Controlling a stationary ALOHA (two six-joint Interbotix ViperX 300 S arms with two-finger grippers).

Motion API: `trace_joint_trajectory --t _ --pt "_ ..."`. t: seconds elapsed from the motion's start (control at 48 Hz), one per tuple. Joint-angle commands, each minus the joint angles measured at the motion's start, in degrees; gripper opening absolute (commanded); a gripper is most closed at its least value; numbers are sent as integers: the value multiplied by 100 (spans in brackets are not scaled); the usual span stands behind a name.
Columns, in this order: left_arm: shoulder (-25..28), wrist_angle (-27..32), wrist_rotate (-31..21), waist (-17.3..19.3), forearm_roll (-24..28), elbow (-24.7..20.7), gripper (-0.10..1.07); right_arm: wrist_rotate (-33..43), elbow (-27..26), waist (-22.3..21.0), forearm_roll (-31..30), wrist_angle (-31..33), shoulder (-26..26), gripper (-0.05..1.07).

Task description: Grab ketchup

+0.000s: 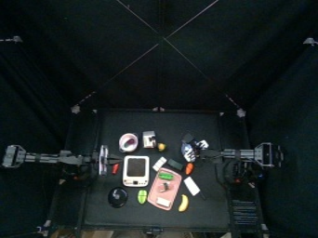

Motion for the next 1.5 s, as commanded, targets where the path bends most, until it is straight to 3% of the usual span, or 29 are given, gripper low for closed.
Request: trace_joint_trajectory --t 0.0,0.583,1.104,1.479 --pt "9 9 0 -9 -44 -62 47 0 -202 26 -9 0 -114 84" --pt "0 642 18 53 -220 -79 47 9 -457 519 70 -35 -70 84" --pt "0 668 26 53 -220 -70 47 9 -677 1151 686 -97 -53 83" --pt "0 668 18 53 -220 -79 47 9 -712 1178 721 -105 -18 83"
